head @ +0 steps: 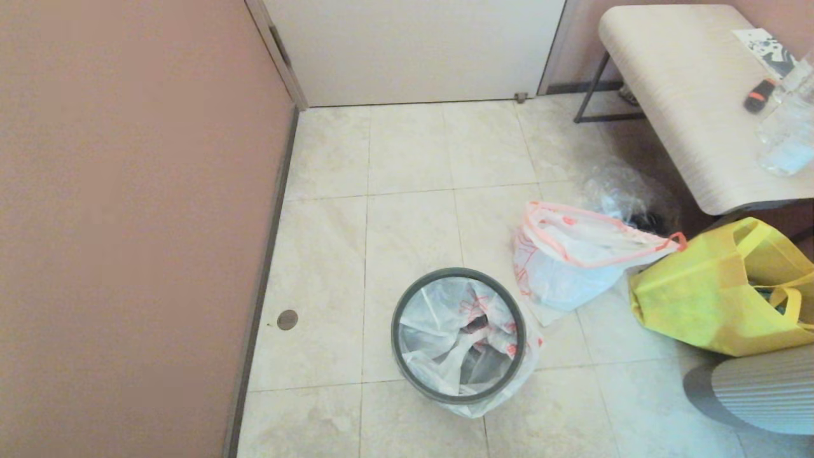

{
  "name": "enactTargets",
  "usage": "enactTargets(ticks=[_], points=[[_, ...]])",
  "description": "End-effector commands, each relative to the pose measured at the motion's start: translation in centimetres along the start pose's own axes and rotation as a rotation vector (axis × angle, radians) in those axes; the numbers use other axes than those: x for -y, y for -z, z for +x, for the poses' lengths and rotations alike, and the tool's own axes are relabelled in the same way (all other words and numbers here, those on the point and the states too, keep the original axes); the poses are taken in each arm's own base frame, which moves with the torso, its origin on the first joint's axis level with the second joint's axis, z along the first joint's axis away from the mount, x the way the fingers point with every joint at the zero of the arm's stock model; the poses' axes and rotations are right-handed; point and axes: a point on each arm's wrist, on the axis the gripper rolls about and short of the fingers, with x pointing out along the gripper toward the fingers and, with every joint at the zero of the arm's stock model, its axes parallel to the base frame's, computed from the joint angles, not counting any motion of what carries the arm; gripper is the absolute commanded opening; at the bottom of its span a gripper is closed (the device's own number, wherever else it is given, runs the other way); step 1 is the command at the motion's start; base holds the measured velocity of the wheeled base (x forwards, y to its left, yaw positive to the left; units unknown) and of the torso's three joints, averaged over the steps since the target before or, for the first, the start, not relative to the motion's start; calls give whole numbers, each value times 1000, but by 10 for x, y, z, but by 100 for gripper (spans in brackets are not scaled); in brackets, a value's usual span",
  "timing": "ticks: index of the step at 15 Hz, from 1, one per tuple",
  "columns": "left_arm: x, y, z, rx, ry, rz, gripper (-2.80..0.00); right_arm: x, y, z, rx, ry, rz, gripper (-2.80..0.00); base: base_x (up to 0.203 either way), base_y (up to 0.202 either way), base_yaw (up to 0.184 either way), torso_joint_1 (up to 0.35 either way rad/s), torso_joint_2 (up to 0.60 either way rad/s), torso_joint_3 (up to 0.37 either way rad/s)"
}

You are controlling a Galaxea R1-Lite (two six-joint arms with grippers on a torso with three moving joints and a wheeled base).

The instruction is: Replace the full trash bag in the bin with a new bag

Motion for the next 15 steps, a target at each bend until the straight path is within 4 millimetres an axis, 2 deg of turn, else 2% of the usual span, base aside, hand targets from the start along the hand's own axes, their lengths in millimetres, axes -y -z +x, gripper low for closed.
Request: enactTargets(ticks=[1, 15], points=[[0, 4, 1, -16, 1, 0, -280, 0, 1, 1, -7, 1, 3, -280, 0, 0, 0, 0, 0, 0], [0, 4, 1, -16, 1, 0, -280, 0, 1, 1, 5, 2, 36, -280, 0, 0, 0, 0, 0, 0]])
